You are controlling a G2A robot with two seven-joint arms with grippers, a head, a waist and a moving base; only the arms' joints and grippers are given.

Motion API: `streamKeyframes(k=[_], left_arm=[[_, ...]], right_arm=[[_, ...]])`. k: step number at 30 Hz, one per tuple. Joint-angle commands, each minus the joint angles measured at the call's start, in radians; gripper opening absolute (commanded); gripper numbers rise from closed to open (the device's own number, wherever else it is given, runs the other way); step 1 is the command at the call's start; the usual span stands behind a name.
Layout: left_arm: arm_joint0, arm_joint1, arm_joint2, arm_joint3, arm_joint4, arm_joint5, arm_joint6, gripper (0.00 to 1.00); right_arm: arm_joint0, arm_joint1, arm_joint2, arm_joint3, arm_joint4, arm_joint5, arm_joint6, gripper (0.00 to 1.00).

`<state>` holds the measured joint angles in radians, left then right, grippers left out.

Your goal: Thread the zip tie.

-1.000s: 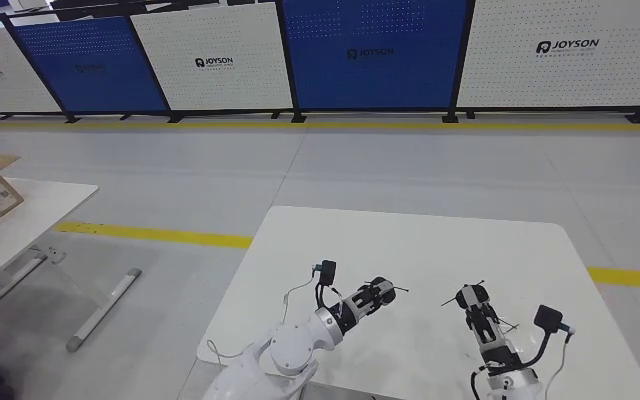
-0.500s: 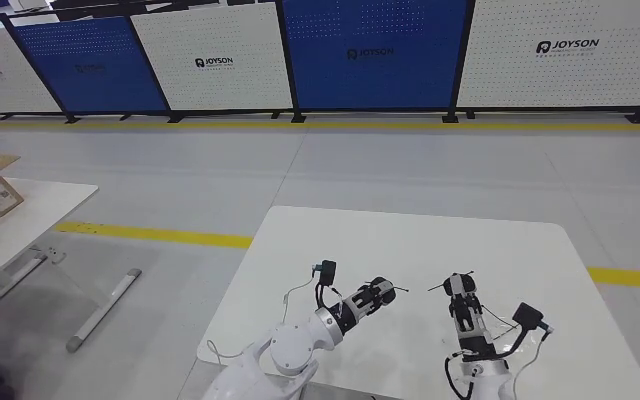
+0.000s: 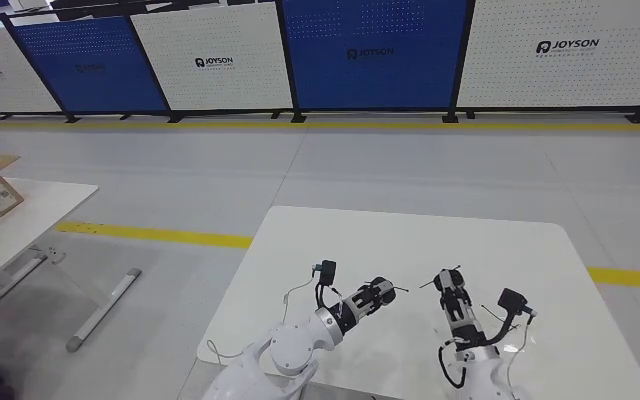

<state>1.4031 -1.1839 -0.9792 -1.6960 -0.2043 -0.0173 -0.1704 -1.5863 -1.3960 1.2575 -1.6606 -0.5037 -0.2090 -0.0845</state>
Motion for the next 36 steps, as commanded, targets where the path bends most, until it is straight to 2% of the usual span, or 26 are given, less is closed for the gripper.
streamKeyframes(k=[1,9,13,24,29,36], left_arm=[[0.000,0.000,0.000,0.000,0.000,0.000,0.000,0.00],[0.000,-0.001,0.002,0.002,-0.001,-0.001,0.002,0.00],[0.006,0.000,-0.003,-0.034,0.013,0.024,0.004,0.00],[0.006,0.000,-0.003,-0.034,0.013,0.024,0.004,0.00],[0.006,0.000,-0.003,-0.034,0.013,0.024,0.004,0.00],[0.006,0.000,-0.003,-0.034,0.013,0.024,0.004,0.00]], right_arm=[[0.005,0.000,-0.003,0.006,0.013,-0.005,0.022,0.00],[0.005,0.000,-0.003,0.006,0.013,-0.005,0.022,0.00],[0.005,0.000,-0.003,0.006,0.013,-0.005,0.022,0.00],[0.002,0.000,-0.007,-0.005,0.000,-0.006,0.007,0.00],[-0.020,-0.001,-0.021,-0.020,-0.006,-0.057,-0.041,0.00],[-0.012,0.000,-0.021,-0.013,-0.016,-0.039,-0.020,0.00]])
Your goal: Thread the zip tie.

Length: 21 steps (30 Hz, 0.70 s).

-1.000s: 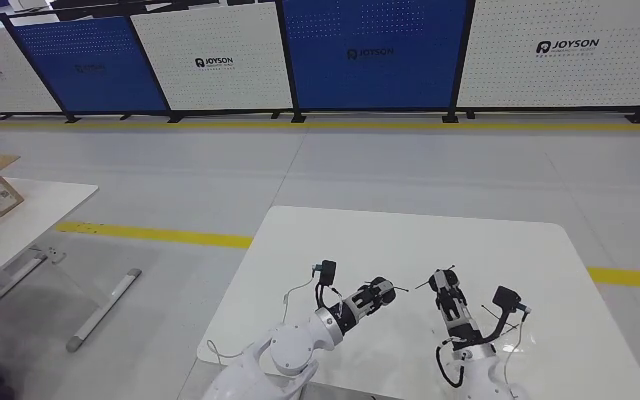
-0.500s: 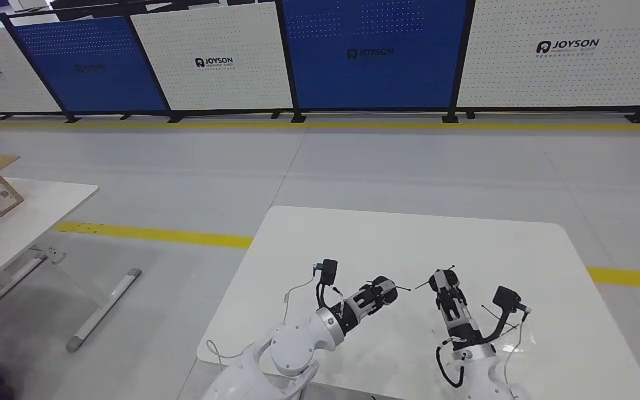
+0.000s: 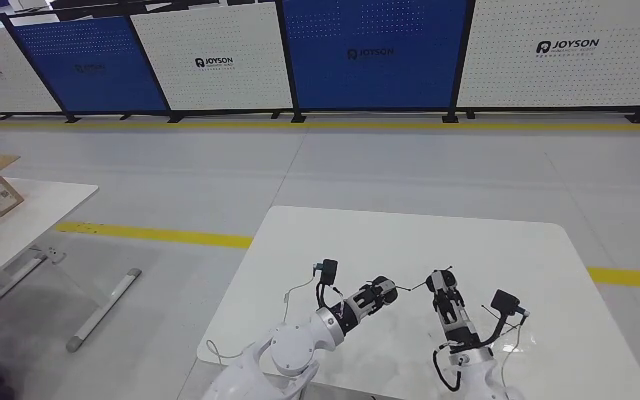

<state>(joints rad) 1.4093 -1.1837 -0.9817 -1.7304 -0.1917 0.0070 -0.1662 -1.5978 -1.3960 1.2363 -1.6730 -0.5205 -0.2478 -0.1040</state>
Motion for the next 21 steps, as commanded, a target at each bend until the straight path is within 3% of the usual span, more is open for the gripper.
streamKeyframes(k=[1,21], left_arm=[[0.000,0.000,0.000,0.000,0.000,0.000,0.000,0.00],[0.000,0.000,0.000,0.000,0.000,0.000,0.000,0.00]], right_arm=[[0.000,0.000,0.000,0.000,0.000,-0.001,0.000,0.00],[0.002,0.000,-0.010,0.003,-0.056,0.021,-0.040,0.00]])
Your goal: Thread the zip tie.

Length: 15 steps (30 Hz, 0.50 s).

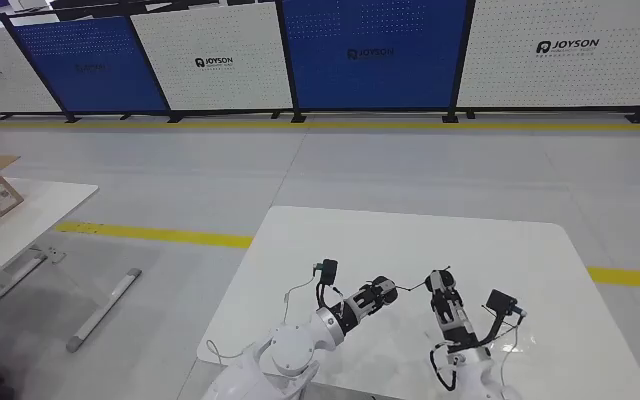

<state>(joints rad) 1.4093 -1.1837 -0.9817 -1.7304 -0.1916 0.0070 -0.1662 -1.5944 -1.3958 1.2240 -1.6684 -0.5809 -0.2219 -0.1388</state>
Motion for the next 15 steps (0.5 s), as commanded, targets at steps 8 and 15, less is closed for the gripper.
streamKeyframes(k=[8,15], left_arm=[[0.000,0.000,0.000,0.000,0.000,0.000,0.000,0.00],[0.000,0.000,0.000,0.000,0.000,0.000,0.000,0.00]], right_arm=[[-0.011,0.001,0.012,-0.009,0.019,-0.024,-0.017,0.00],[-0.004,0.001,-0.002,-0.009,-0.002,-0.008,-0.006,0.00]])
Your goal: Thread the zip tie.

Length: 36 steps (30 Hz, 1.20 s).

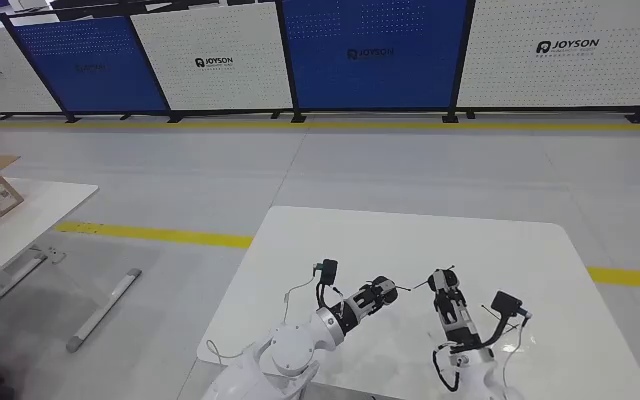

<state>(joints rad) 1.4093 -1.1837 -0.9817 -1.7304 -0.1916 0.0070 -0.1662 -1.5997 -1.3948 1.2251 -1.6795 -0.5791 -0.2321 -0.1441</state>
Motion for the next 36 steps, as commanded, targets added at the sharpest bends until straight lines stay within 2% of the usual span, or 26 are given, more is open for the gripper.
streamKeyframes(k=[1,12,24,36], left_arm=[[0.000,0.000,0.000,0.000,0.000,0.000,0.000,0.00],[0.000,0.000,0.000,0.000,0.000,0.000,0.000,0.00],[0.000,0.000,0.000,0.000,0.000,0.000,0.000,0.00],[0.000,0.000,0.000,0.000,0.000,0.000,0.000,0.00]], right_arm=[[0.003,-0.001,-0.006,0.004,-0.005,0.004,-0.002,0.00],[0.015,-0.002,-0.016,0.029,-0.010,0.005,-0.009,0.00],[0.005,0.000,0.002,0.025,0.013,-0.041,-0.032,0.00],[0.025,-0.002,-0.019,0.054,-0.009,-0.026,-0.017,0.00]])
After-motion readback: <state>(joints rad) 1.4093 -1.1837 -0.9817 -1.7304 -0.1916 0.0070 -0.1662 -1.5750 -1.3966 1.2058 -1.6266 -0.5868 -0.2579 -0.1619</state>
